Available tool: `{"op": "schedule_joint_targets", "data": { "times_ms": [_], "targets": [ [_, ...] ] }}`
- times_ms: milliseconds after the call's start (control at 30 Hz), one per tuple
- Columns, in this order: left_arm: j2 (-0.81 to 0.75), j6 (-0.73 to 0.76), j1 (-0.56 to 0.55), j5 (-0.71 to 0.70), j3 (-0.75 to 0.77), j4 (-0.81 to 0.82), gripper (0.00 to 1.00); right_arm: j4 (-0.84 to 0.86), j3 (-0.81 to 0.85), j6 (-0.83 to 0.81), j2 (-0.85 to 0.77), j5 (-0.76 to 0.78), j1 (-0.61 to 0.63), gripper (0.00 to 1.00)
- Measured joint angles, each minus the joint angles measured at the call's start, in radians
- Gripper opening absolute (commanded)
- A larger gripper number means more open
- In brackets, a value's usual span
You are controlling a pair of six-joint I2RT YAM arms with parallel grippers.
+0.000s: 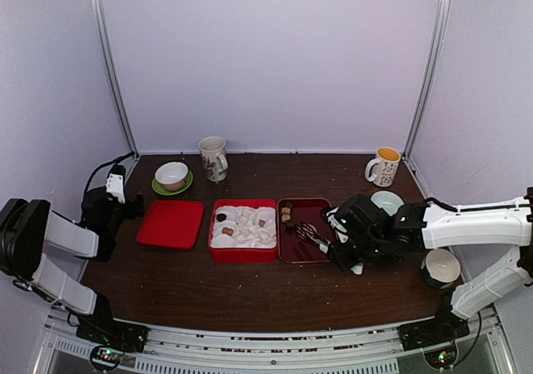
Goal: Pack the chocolate
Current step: Pick up the fake chocolate from the plate.
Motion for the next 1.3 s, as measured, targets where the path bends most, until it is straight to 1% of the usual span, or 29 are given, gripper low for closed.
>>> {"op": "schedule_joint_targets", "data": {
  "times_ms": [233, 833, 1300],
  "targets": [
    [0.0, 0.0, 0.0, 0.0, 0.0, 0.0, 0.98, 0.009, 0.03, 0.001, 0.043, -0.005, -0.005, 0.31],
    [0.0, 0.0, 0.0, 0.0, 0.0, 0.0, 0.98, 0.04, 0.03, 0.025, 0.044, -0.027, -0.038, 0.31],
    [0.0, 0.0, 0.0, 0.0, 0.0, 0.0, 0.98, 0.045, 0.03, 0.027, 0.044, -0.048, -0.039, 0.31]
  ]
}}
